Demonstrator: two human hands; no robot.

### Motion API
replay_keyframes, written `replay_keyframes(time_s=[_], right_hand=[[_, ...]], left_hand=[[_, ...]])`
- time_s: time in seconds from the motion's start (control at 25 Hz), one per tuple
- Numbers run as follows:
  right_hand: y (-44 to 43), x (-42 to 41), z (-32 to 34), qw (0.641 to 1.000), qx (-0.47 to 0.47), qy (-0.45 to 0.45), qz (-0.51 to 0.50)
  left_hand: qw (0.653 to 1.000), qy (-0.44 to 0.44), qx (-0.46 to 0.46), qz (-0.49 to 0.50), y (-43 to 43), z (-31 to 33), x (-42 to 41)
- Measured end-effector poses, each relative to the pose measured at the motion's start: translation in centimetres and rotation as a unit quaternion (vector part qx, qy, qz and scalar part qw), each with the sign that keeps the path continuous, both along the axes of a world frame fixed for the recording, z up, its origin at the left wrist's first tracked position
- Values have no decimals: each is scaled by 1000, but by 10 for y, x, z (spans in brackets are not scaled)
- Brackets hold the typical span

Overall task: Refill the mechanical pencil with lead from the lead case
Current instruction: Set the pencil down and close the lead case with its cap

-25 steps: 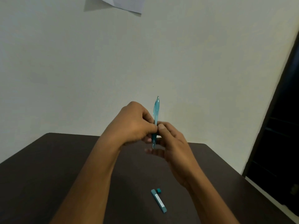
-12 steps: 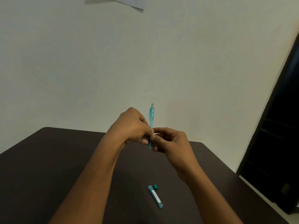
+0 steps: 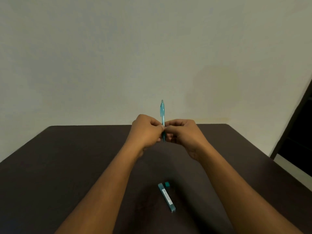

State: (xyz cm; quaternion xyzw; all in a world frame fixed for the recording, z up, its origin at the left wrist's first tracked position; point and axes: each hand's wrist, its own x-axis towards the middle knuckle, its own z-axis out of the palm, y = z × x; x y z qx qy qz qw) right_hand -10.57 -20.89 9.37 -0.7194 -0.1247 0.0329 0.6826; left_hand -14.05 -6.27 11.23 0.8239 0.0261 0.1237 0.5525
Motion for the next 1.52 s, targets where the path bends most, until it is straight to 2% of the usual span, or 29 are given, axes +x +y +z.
replay_keyframes(time_s=[0.24,0.4,0.56,0.92,1.2,1.4,1.52], right_hand=[[0,79,-35,994,-33,69,-74],[18,117,-60,982,-132,74,-113],[31,138,-67,965,-205,52,-157],[45,149,-69,910,-372,2,-183],[43,140,-74,904,-380,-13,-196],[35,117,-76,915,-332,-15,-228],[24,88,-86,929,-272,-43,-246]], left_hand=[[992,101,-50,-48,-6,-45,88],[990,131,21,-41,5,-73,125],[984,136,106,-35,12,-82,141],[982,82,167,-21,7,-97,137],[979,33,203,-8,5,-109,131],[985,16,173,4,7,-112,122],[990,22,137,6,8,-113,108]])
